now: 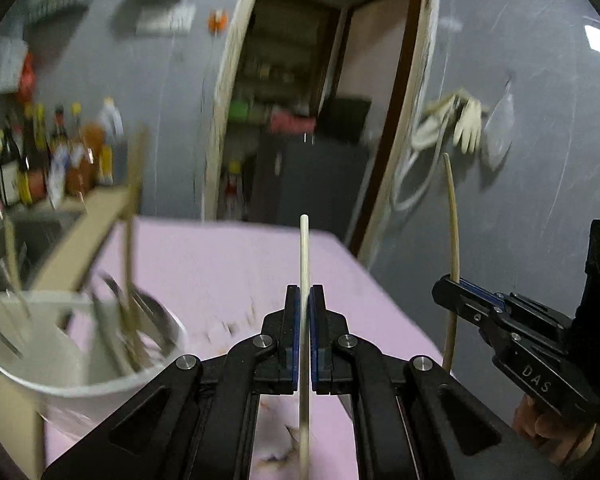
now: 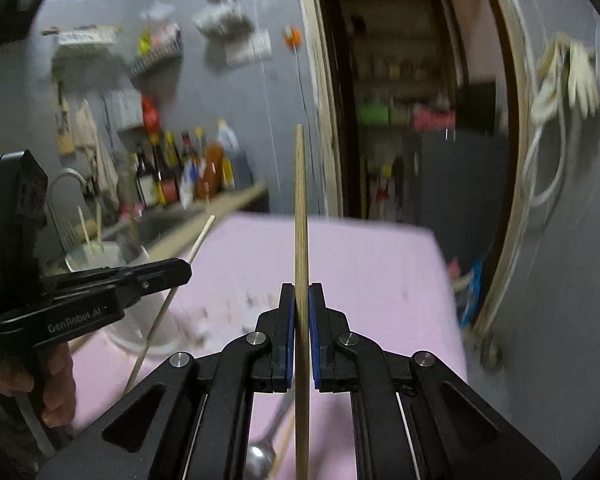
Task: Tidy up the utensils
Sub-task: 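Lift the chopstick with the left tool while the right tool carries its chopstick to the holder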
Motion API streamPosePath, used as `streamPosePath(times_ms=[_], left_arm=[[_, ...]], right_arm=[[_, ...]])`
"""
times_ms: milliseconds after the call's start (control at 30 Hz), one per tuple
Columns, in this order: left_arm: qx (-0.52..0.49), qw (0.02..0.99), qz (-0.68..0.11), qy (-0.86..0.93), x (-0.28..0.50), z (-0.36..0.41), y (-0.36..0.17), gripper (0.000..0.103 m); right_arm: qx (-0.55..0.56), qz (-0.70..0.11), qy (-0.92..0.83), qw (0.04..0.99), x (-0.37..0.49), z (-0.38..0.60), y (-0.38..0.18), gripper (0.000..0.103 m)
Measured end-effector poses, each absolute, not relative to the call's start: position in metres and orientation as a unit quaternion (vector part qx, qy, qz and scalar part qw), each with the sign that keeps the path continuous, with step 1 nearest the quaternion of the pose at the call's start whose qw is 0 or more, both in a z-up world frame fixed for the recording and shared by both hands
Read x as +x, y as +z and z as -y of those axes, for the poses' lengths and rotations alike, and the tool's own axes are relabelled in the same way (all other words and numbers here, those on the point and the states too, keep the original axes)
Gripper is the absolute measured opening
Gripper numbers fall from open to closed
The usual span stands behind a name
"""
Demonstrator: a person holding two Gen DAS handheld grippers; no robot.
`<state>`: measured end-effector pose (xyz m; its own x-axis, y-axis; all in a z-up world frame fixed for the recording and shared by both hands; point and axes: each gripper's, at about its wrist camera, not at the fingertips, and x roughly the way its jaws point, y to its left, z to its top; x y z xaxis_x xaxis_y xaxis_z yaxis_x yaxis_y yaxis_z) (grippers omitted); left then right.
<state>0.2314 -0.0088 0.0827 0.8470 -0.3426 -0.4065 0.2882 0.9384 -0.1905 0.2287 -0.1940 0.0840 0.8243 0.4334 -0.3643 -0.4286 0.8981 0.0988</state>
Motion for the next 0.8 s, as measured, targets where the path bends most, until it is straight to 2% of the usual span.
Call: streamPosePath(times_ms=[233,467,800], left_arm=[[-0.050,0.982,-0.111,-0.142,0.207,-0.023,0.132,0.002],[-0.050,0.992,-0.055,-0.098,0.199,-0.088,0.169,0.002],[-0.090,0.995,-0.015,-0.036,0.199,-0.162,0.161,0.002]], right_arm=[[0.000,-0.087,0.247,0.965,0.212,0.160,0.133,0.004],[0.051,-0.024,0.307,0.950,0.220,0.119,0.167,0.004],[0.067,0.003,0.368,0.928,0.233,0.050,0.173,0.004]])
